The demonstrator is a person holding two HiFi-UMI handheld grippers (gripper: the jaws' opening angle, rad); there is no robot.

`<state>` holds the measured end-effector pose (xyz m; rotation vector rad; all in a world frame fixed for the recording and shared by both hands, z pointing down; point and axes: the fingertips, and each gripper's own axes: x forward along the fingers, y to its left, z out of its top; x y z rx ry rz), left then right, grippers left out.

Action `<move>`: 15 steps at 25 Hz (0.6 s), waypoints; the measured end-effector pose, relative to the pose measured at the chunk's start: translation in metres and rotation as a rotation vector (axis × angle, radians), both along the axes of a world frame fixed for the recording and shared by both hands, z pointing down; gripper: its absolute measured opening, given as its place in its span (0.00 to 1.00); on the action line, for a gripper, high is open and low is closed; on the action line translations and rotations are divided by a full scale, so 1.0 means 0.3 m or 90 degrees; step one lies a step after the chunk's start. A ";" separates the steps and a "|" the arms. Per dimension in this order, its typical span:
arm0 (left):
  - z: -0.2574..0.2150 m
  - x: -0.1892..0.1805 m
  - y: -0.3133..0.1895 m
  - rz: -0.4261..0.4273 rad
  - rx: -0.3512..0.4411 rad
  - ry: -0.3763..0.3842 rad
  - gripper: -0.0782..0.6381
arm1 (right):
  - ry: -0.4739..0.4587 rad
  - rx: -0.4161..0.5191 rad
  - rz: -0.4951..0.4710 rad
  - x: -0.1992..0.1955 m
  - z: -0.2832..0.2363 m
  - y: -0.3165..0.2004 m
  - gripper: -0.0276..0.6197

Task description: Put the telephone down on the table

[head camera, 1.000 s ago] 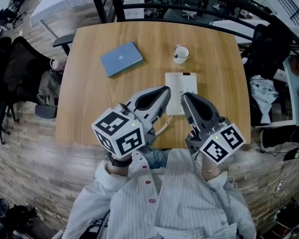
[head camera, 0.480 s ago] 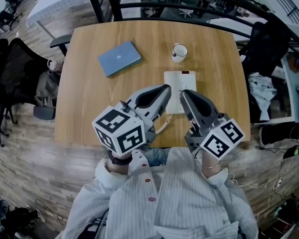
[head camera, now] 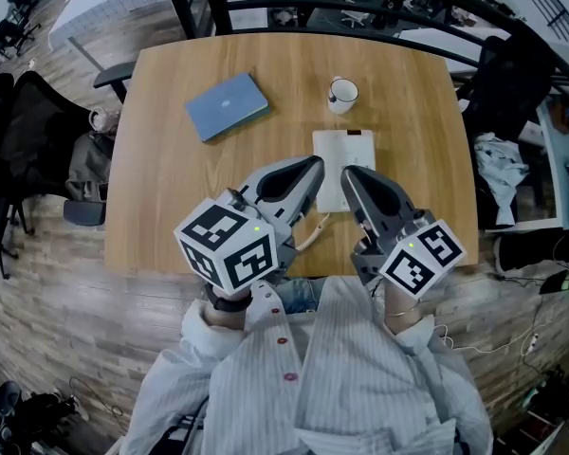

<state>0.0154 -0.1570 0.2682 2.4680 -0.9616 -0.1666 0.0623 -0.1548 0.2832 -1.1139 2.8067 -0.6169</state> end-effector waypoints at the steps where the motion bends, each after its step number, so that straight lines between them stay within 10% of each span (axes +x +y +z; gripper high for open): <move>1: 0.001 -0.002 0.000 -0.002 0.000 -0.001 0.12 | -0.001 -0.001 0.001 0.002 0.002 0.001 0.10; 15: 0.022 -0.007 -0.028 0.000 -0.014 -0.004 0.12 | 0.001 -0.014 0.006 0.011 0.025 -0.016 0.10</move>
